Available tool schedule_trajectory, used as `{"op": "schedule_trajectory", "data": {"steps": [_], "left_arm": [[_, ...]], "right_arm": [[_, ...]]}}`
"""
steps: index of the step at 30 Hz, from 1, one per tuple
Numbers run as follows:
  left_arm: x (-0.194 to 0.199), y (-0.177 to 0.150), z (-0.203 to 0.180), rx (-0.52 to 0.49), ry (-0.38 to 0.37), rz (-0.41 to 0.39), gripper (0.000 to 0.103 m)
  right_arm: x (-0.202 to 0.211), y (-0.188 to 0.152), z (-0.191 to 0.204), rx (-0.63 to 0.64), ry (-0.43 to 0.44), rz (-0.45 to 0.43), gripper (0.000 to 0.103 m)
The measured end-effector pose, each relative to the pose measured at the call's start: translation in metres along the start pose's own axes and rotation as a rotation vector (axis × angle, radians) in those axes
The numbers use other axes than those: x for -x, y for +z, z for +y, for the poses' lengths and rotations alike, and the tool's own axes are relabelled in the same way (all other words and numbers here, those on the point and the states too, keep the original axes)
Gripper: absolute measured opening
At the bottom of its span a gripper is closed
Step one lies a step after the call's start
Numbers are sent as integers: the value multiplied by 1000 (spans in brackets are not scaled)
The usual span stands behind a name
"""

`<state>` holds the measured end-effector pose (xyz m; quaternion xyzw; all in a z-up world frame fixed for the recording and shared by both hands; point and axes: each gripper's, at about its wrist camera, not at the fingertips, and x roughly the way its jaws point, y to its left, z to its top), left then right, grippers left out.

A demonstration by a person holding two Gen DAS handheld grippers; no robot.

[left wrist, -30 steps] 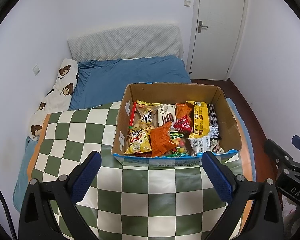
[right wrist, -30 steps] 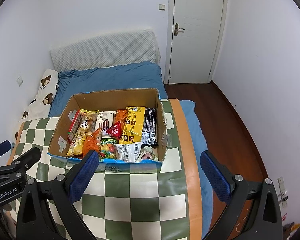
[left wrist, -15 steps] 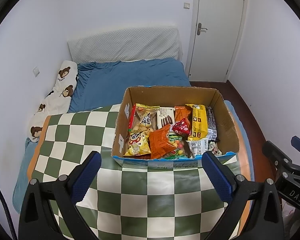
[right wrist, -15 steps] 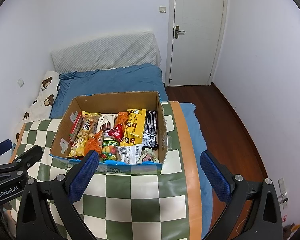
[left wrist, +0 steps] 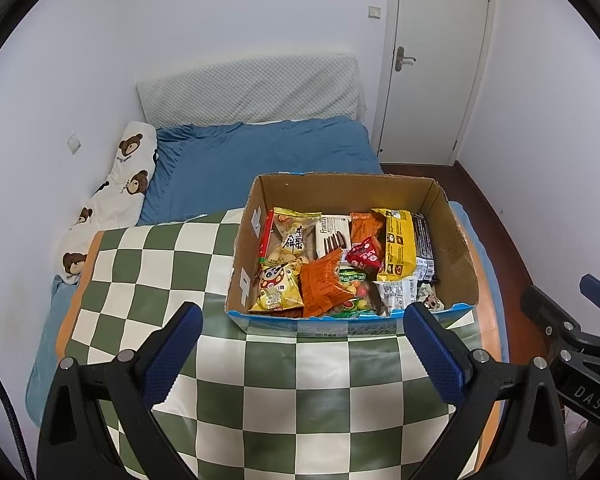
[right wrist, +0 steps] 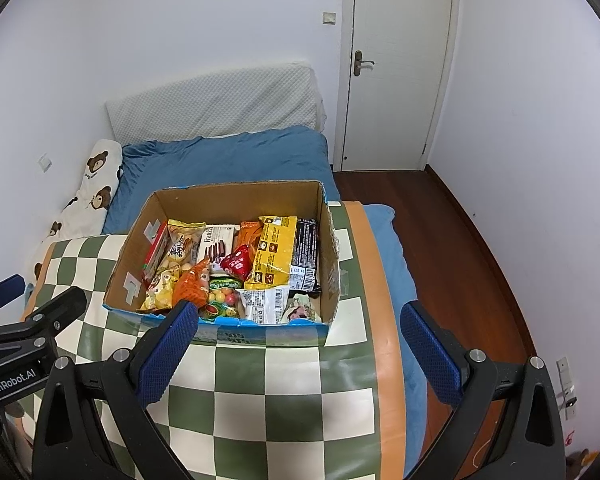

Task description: Organize snacks

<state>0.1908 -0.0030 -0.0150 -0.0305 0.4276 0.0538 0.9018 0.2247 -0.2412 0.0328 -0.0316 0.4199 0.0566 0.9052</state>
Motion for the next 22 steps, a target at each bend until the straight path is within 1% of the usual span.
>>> {"op": "schedule_trajectory", "data": {"steps": [12,22], "left_arm": [[2,-1,1,6,4,5,103],[4,-2,4,9,11,-9,103]], "right_arm": [[1,0,-1,0,1,-2,103],[2,2,0,2,4,-3,103]]}}
